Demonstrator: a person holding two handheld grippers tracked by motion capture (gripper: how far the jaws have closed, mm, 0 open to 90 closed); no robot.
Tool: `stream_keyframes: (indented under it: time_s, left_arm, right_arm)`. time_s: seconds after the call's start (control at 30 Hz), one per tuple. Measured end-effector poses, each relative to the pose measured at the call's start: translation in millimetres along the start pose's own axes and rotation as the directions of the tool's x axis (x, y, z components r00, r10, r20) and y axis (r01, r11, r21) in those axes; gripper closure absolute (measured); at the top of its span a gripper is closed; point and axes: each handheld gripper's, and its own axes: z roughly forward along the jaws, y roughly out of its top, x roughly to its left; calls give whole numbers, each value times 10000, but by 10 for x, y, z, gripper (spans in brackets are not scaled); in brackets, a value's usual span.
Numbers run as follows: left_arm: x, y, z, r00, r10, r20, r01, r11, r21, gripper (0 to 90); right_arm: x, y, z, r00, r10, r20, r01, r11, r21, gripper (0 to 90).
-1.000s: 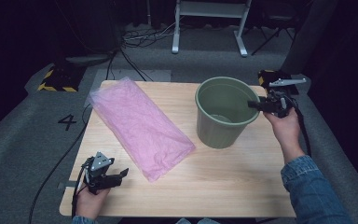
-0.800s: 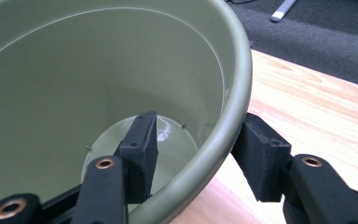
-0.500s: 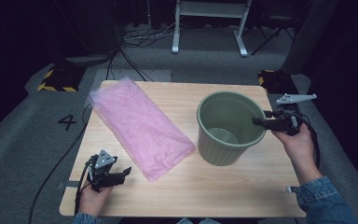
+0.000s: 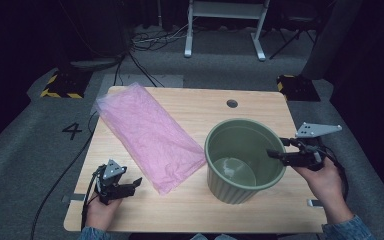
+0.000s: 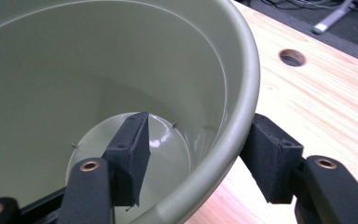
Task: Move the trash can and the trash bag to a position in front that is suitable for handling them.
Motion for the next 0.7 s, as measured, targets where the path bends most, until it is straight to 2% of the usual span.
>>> stream_keyframes:
  time_s: [0.17,0.2,0.53,0.7]
  left_arm:
    - [3,2,9,10000,4,15,-4,10000,67,282]
    - [1,1,7,10000,7,15,-7,10000,72,282]
    - [11,-13,0,10000,-34,2,34,10000,64,282]
    - [17,-20,2,10000,-94,7,94,9999,96,282]
  right_arm:
    - [193,-13,19,9989,-458,115,459,9989,-79,427]
    - [273,-5,39,9977,-646,199,647,9979,-61,420]
    - [512,28,143,9988,-380,-296,364,9979,-541,413]
    - [622,65,180,9973,-620,-386,603,9972,-441,399]
